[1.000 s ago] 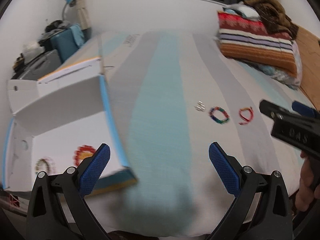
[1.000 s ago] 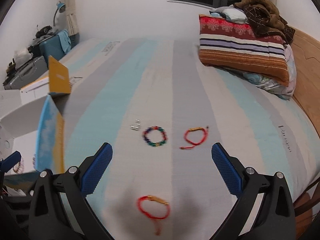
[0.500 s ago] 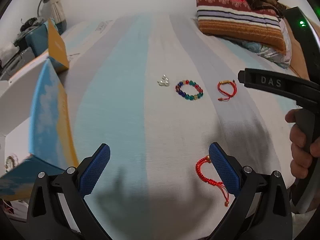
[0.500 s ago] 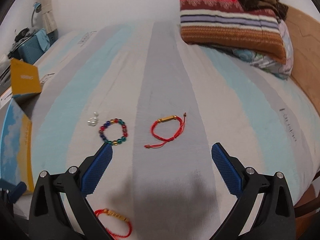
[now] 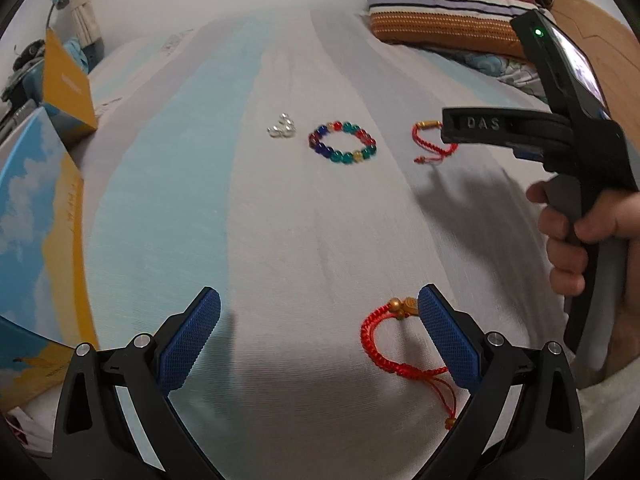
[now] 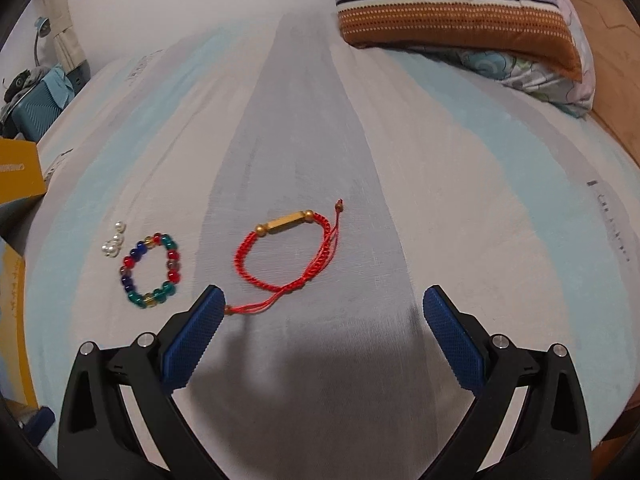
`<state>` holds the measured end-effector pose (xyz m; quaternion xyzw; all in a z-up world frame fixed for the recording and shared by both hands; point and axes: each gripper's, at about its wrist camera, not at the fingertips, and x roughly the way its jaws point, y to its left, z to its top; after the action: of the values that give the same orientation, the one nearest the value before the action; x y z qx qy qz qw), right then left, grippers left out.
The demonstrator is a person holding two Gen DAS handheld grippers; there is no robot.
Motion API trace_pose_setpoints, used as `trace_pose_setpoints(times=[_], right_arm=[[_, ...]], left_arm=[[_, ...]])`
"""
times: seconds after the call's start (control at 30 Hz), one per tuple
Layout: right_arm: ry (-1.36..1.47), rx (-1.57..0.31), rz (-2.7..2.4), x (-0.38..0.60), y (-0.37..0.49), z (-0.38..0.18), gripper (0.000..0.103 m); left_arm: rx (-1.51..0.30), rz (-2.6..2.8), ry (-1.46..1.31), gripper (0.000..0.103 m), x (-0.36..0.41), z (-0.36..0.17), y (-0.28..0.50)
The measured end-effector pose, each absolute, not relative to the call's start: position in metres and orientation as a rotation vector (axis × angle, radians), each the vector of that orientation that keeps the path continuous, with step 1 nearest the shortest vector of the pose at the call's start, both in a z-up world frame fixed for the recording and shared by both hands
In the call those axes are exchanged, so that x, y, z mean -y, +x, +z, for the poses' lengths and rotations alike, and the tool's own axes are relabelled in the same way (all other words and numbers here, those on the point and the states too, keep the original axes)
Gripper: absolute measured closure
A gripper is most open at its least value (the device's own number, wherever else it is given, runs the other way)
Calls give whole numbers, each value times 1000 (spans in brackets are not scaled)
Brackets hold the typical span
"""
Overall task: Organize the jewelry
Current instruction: 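Move both tools back toward the red cord bracelet on the bed, then grasp a red cord bracelet with the left tool while the right tool grasps another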
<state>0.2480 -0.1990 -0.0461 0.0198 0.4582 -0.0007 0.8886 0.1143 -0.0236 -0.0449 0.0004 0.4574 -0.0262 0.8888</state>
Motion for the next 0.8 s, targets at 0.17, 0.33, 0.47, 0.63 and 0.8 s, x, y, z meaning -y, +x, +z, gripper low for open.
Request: trace_pose_setpoints(times=[0.17,0.33,0.47,0.63,0.8], right_arm=[[25,-945,-3,199,259,-49,8],[13,-955,11,196,268,-53,12],[18,-967,25,195,273,-56,22],[52,-961,29,200,280,-51,25],[114,-977,50,205,288,-51,23]], left_arm=[[-967,-59,1,6,27,-57,117],[-992,-92,-3,6,31,-68,117],[-994,-94,0,6,33,-73,116],[-992,-99,0,7,35,-72,116],[-992,-111,-16,6,36,-70,116]])
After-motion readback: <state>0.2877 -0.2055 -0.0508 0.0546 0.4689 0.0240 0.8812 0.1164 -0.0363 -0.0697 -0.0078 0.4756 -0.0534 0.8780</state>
